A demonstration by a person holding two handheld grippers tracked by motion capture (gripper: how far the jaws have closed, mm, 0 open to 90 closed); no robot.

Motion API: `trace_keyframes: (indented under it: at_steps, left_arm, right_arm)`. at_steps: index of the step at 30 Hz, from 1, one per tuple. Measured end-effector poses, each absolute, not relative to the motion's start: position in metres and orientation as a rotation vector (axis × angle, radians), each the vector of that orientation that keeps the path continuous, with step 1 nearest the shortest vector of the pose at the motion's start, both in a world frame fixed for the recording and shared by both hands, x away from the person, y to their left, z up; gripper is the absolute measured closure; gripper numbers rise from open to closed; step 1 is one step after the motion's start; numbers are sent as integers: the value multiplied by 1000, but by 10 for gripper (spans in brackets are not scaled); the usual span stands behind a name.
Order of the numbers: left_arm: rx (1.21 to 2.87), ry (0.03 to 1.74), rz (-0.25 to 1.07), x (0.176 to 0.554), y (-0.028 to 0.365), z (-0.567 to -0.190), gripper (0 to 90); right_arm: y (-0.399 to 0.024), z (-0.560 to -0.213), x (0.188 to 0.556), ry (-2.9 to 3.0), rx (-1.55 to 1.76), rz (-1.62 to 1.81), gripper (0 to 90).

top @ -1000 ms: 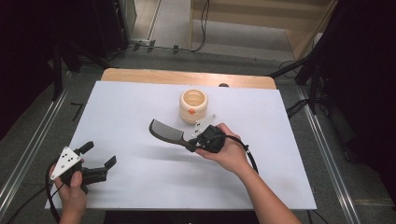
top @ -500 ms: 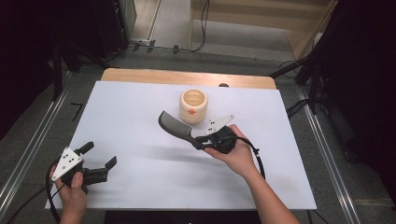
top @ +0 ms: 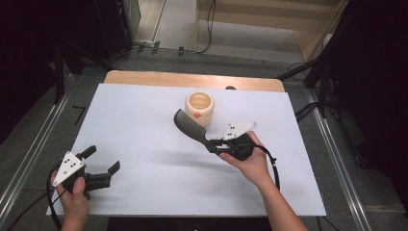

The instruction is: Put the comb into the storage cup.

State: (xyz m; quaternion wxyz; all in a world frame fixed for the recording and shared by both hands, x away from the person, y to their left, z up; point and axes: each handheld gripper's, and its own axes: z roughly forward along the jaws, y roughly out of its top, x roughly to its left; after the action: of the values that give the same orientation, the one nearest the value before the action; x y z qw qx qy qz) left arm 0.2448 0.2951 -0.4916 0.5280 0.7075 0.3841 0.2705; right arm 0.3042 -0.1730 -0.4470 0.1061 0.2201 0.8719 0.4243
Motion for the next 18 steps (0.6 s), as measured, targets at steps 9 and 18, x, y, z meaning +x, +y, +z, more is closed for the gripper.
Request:
trace_keyframes:
  at_steps: [9,18]
  left_arm:
    - [1709,893,683,240,276,-480,0]
    - [1718,842,645,240,252,-469,0]
  right_arm:
    - [-191,-453,295,2475,704,1369,707]
    - [-207,-460,284,2406,734,1415,706]
